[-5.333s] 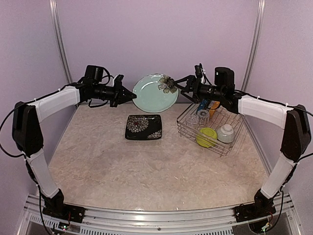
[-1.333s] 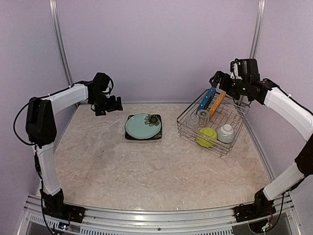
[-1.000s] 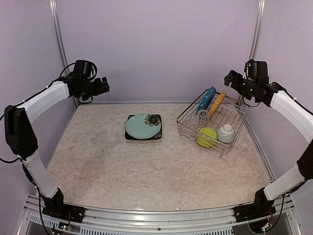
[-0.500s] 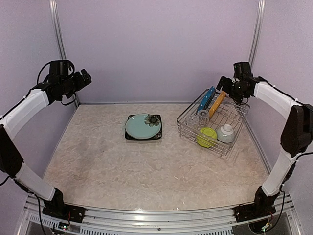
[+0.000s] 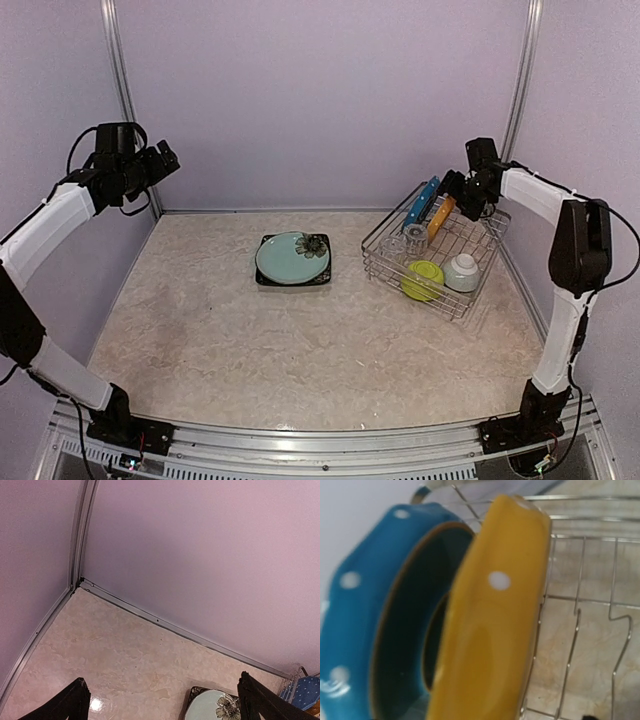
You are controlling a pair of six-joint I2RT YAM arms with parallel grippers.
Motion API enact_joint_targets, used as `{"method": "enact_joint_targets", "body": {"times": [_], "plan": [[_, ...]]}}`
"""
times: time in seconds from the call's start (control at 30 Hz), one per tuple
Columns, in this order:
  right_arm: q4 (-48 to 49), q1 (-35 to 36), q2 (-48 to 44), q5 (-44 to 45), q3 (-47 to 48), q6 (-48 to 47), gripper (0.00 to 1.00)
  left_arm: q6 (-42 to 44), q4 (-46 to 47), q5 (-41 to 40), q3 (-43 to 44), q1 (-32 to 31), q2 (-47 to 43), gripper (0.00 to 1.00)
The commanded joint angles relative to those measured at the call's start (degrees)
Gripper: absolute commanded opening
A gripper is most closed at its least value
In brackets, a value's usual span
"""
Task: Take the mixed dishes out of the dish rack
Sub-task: Grab the plate from the dish rack.
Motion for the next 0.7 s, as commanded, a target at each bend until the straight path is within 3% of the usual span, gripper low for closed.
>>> {"method": "enact_joint_targets", "body": {"times": [0.0,0.4,0.67], "plan": [[-1.3,-0.8,2.6,-1.7,1.9,2.7,0.82,-0.1,-1.5,-1.7,0.6,0.5,-0.2,0.99],[-1.2,-1.4,6.3,-3.0,3.6,4.4,0.61,-0.2,-1.7,-3.1,0.9,0.5,1.0,0.99],[-1.0,-1.9,6.4,-3.1,4.9,4.0,0.39,-0.9,-1.7,-2.9,1.4,0.5,1.8,0.99]]}}
